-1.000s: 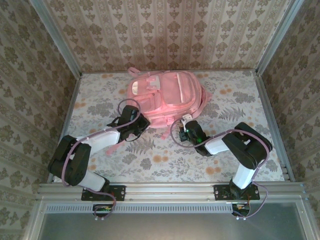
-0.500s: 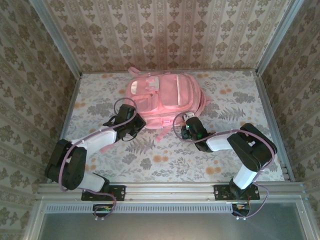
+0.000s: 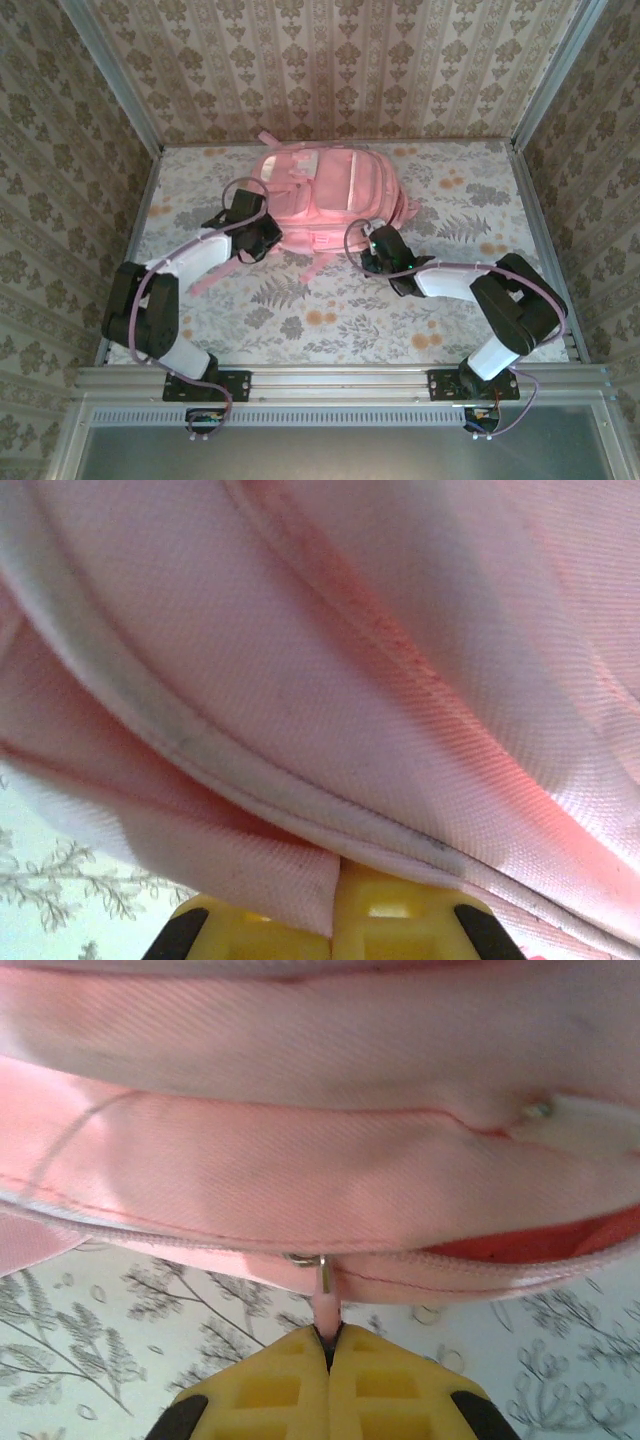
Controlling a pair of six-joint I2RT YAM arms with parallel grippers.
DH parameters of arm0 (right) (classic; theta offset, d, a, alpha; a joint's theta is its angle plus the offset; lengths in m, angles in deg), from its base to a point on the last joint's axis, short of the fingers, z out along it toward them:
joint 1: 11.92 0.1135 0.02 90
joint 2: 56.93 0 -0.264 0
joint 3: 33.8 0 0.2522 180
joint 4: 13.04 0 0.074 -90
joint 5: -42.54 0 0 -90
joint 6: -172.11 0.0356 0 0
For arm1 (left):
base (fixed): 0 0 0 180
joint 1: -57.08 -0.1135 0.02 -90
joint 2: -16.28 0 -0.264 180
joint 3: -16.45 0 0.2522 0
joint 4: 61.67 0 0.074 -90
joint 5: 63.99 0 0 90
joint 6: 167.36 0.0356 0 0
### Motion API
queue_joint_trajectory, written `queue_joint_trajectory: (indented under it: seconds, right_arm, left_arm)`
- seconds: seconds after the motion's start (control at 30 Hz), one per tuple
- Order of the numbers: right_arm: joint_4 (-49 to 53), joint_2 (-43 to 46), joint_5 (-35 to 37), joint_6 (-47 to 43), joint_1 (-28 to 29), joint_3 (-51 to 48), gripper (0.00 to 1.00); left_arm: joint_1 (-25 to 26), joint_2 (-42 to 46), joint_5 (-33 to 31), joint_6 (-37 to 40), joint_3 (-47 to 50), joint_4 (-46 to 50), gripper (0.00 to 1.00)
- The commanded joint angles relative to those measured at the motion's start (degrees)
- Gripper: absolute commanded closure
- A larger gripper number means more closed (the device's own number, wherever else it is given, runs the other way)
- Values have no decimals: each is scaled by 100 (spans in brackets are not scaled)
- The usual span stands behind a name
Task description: Pack the student bag
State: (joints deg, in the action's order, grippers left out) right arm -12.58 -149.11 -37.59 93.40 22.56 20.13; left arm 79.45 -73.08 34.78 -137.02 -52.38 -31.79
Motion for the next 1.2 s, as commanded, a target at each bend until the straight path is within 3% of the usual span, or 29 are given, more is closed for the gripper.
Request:
queue_joint_trajectory:
  seconds: [0.0, 0.07, 0.17, 0.33, 0.47, 0.73, 0.87, 1.1, 1.17]
  right_arm:
    - [435, -214, -390, -196, 132, 344, 100]
    - [406, -328, -596, -112, 192, 473, 100]
    - [448, -512, -671, -107, 375, 666, 100]
    - [374, -711, -750, 256, 532, 796, 100]
    - [125, -740, -827, 606, 599, 731, 100]
    - [-196, -784, -846, 984, 657, 642, 100]
    - [-286, -840, -949, 1095, 656, 633, 100]
    - [-359, -950, -1050, 1190, 674, 689, 100]
    - [-349, -997, -1052, 1217, 672, 719, 100]
  left_arm:
    - [-274, -168, 98, 330, -401, 133, 100]
    - [-306, -20, 199, 233, -287, 161, 88]
    - [-282, 358, 364, 23, 76, 182, 61]
    - [-180, 1099, 417, -612, 892, -24, 41]
    - [-85, 1338, 450, -1373, 1609, -1001, 31]
    - [131, 908, 124, -1900, 1952, -2432, 41]
    - [155, 671, 91, -1916, 1964, -3074, 51]
    - [162, 390, -84, -1813, 1980, -3457, 52]
    - [145, 188, -35, -1836, 1999, -3596, 58]
